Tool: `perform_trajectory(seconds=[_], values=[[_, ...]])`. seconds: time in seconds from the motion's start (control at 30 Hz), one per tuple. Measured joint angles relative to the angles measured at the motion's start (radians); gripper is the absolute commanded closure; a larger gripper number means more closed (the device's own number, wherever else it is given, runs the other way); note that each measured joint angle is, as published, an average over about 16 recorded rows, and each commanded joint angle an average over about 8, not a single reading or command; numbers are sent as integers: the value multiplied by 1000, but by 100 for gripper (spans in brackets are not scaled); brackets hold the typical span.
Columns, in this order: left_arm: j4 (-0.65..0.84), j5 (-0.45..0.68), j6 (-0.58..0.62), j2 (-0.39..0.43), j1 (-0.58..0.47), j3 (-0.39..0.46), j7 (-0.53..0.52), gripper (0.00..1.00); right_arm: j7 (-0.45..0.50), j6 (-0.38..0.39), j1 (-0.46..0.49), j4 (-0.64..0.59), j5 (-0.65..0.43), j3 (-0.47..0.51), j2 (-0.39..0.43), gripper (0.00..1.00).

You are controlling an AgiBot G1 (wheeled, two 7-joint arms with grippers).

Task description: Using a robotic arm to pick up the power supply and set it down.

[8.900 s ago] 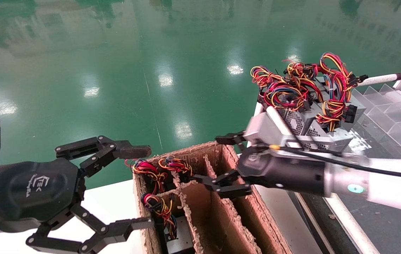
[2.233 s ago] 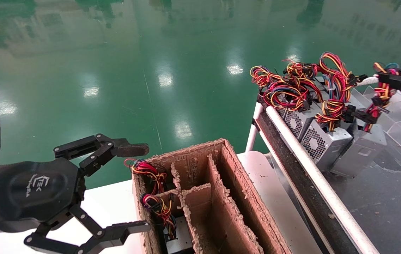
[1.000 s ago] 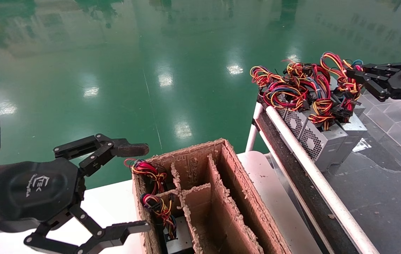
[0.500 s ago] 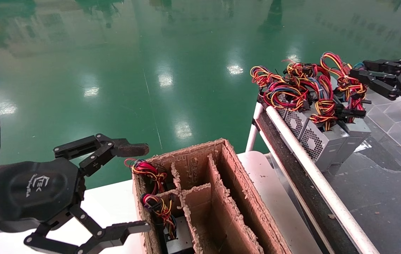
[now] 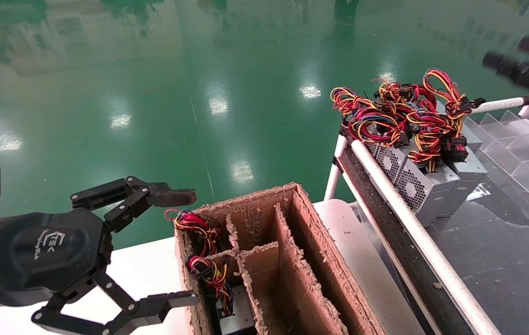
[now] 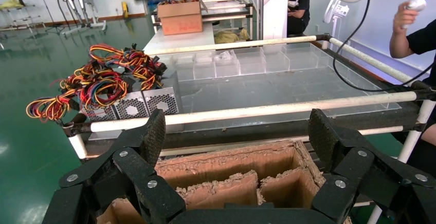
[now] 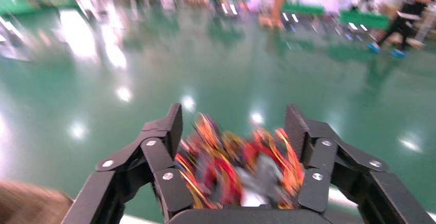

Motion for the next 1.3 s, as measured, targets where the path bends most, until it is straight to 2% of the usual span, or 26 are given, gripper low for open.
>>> perform_trajectory(seconds=[0.3, 1.07, 1.3], values=[[0, 0, 0, 0, 0, 0, 0, 0, 21, -59, -55, 52, 97, 28, 9, 0], [1, -1, 0, -1, -1, 2, 1, 0, 37, -169, -221, 325, 225, 7, 19, 0], [1, -1, 0, -1, -1, 2, 1, 0, 40, -186, -246, 367, 245, 3, 20, 0]])
